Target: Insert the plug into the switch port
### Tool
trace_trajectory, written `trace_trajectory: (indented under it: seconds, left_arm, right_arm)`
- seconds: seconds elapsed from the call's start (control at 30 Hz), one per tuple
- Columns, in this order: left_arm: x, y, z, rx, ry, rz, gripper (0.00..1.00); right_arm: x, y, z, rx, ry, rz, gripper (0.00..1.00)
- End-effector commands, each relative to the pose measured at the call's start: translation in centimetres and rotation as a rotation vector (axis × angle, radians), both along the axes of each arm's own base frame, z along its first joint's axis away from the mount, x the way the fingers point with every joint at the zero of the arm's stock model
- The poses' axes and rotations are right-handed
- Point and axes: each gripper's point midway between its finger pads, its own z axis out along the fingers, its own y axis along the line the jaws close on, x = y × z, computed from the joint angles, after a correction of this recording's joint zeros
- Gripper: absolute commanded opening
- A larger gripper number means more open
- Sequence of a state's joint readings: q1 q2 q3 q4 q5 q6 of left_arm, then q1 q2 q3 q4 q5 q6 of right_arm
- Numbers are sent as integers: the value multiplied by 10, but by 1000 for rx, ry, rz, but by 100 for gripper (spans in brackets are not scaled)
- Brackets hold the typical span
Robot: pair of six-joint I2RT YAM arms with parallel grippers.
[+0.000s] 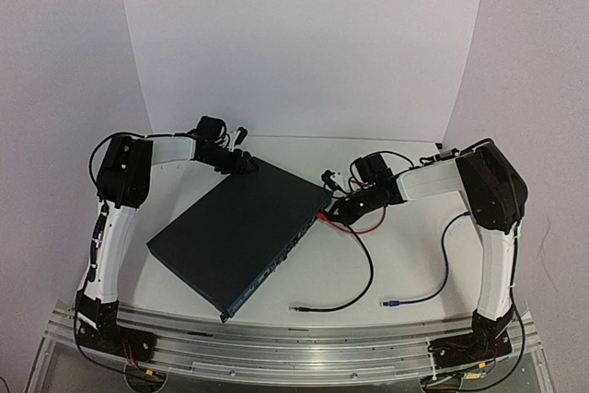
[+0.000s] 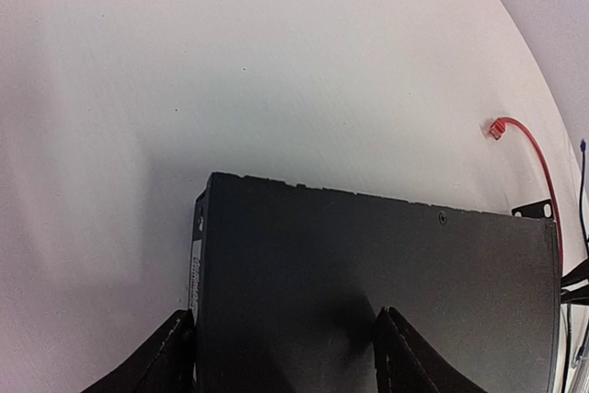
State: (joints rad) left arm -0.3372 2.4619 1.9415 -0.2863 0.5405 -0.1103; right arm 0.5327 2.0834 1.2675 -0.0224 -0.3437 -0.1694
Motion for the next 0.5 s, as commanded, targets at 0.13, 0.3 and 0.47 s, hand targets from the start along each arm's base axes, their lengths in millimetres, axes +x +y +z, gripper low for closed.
trace_trajectory:
  seconds: [0.13,0.3,0.47]
  left_arm:
    - [-75,-63,-36,54,183,-94,66]
    - [-63,-58,-26,64,143,-44,70]
    - [-53,-58,-17,58,119,-14,74]
  right_arm:
    - [22,46,49,156,-242,40,10]
    - [16,41,46,141,-235,43,13]
    - [13,38,43,122,-230,48,13]
